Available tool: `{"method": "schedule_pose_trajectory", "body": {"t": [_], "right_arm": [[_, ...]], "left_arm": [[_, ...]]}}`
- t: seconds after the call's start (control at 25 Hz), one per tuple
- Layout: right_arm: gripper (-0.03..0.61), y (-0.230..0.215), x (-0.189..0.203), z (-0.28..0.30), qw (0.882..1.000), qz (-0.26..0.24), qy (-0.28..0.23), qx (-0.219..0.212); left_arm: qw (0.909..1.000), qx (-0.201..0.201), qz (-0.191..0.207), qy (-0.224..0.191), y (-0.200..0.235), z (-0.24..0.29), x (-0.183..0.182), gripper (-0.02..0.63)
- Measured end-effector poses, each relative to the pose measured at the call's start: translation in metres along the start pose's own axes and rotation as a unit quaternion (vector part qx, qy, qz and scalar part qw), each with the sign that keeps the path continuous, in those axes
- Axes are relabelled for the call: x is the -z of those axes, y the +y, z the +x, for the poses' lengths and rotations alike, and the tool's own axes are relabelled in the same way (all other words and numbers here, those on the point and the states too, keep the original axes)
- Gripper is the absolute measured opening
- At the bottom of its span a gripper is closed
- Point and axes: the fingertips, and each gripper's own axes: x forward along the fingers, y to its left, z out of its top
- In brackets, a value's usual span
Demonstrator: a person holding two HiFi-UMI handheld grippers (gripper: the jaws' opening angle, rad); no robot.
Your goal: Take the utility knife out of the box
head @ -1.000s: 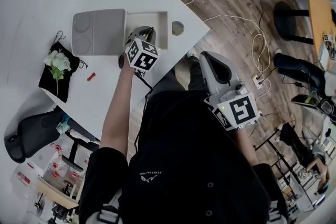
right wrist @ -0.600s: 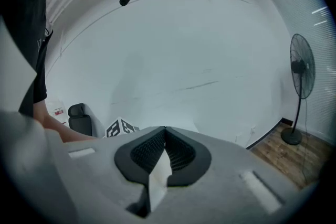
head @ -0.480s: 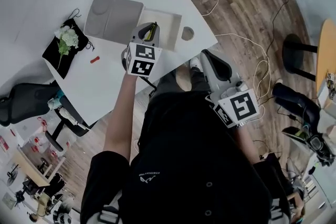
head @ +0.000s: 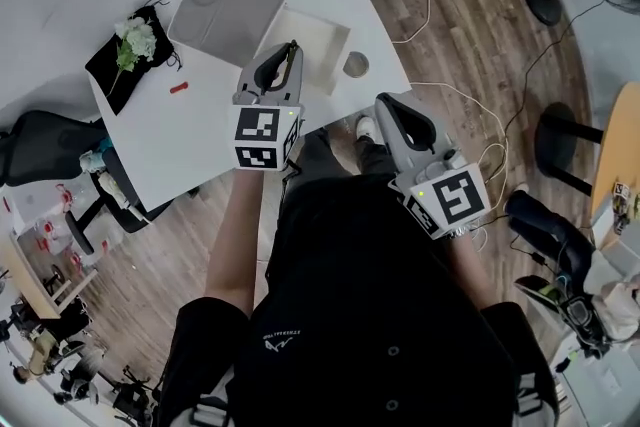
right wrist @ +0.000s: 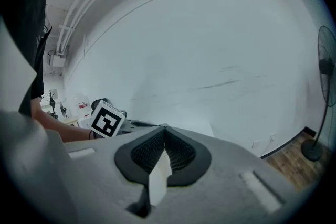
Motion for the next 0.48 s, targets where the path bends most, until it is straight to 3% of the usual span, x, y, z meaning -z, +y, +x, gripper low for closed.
{"method": "schedule_pose_trajectory", "body": {"t": [0.12,0.24,0.48], "right_arm": [[0.006,-0.003,0.002,-0.008,1.0,-0.006,0.0,-0.016],[0.005,-0.007,0.004,-0.017,0.999,-0.012,-0.001,-0.032],[0.005,-0.016,0.006,-0.034,0.997,-0.022,-0.002,-0.069]], "left_arm": [[0.9979,-0.02,-0.037,-0.05,-0.01,-0.022,-0.018,0.043],[0.9902,-0.029,-0.089,-0.103,-0.023,-0.044,-0.037,0.043],[0.9835,-0.065,-0.079,-0.149,-0.057,-0.083,-0.057,0.043]]}}
